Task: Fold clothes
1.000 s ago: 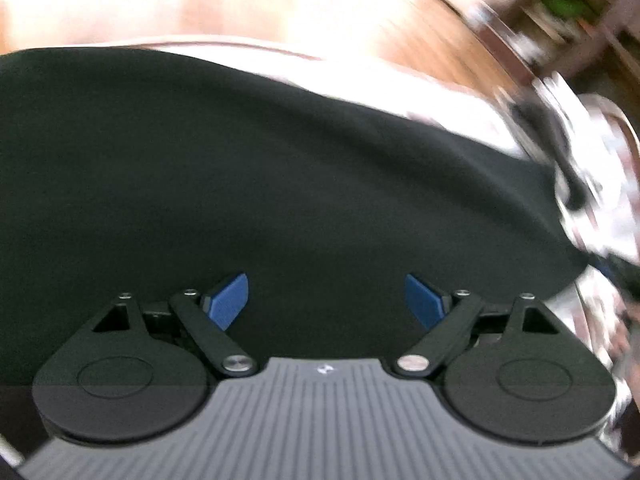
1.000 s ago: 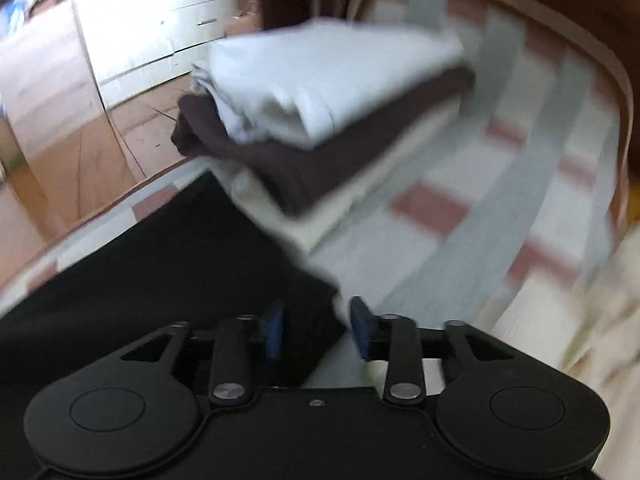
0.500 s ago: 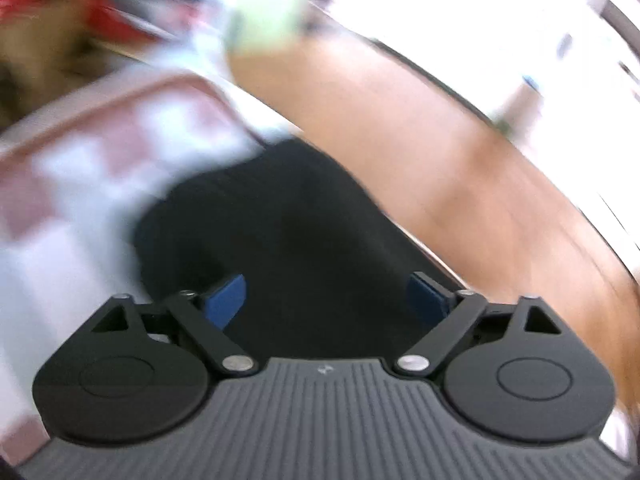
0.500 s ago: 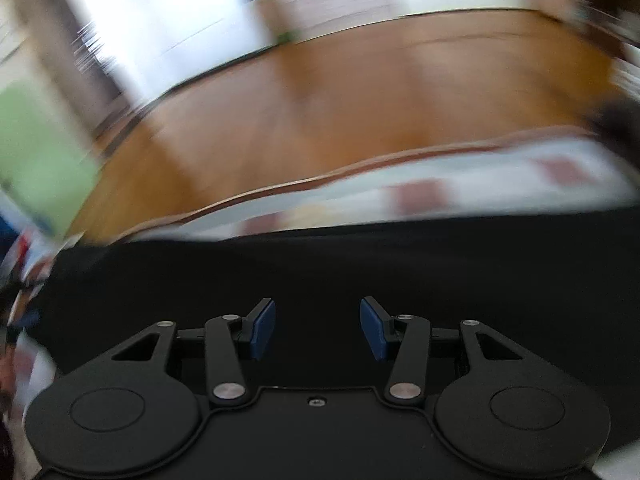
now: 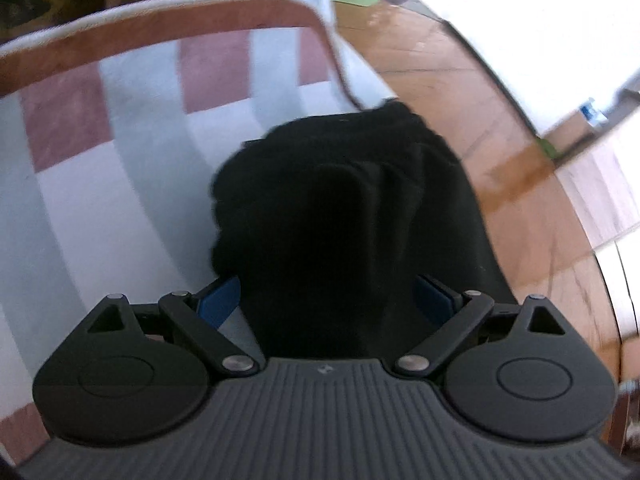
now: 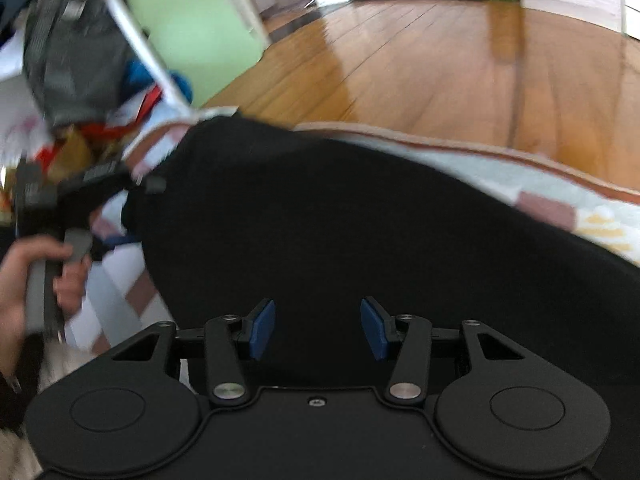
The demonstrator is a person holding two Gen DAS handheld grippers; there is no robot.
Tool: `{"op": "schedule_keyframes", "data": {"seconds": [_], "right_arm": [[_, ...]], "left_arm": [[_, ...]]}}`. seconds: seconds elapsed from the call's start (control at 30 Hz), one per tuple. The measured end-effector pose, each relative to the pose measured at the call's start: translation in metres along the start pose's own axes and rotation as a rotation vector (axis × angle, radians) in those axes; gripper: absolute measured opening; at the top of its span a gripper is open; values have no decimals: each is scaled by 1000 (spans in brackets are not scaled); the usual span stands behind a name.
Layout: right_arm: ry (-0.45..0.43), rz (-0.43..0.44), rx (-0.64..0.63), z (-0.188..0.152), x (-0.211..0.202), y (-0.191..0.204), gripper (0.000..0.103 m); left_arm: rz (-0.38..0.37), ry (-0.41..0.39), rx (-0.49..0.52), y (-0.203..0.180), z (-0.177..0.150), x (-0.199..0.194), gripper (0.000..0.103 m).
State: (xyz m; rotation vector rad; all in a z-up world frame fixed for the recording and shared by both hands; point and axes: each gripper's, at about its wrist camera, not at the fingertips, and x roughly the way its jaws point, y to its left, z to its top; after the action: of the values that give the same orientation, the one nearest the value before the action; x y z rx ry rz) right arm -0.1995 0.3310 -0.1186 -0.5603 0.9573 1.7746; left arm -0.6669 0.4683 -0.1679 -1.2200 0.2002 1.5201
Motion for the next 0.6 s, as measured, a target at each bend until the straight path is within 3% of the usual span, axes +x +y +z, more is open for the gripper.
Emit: {"op": "schedule_keyframes", "data": {"seconds": [0.1, 0.13, 0.27, 0.33, 0.4, 0.5, 0.57, 0.6], "right_arm": [[51, -6, -77, -11, 24, 10, 54], [69, -15, -107, -15, 32, 14, 54], [113, 52, -173, -28, 47, 30, 57], [131, 100, -205, -32, 44, 37, 58], [156, 150, -193, -36, 44, 37, 59], [158, 171, -202, -40, 41, 37, 59], [164, 193, -178, -42, 39, 35, 59], [166, 205, -155, -42, 39, 33, 59]], "left_arm": [[85, -29, -43, 10, 3, 0, 94], [61, -18, -64, 16, 5, 4, 94], [-174, 105, -233, 37, 6, 28, 94], [-255, 138, -318, 42, 5, 40, 94], [-266, 124, -376, 43, 4, 47, 94], [-252, 49, -385, 42, 3, 48, 92], [-246, -5, -383, 41, 1, 46, 85], [-241, -29, -377, 40, 0, 45, 70]]}}
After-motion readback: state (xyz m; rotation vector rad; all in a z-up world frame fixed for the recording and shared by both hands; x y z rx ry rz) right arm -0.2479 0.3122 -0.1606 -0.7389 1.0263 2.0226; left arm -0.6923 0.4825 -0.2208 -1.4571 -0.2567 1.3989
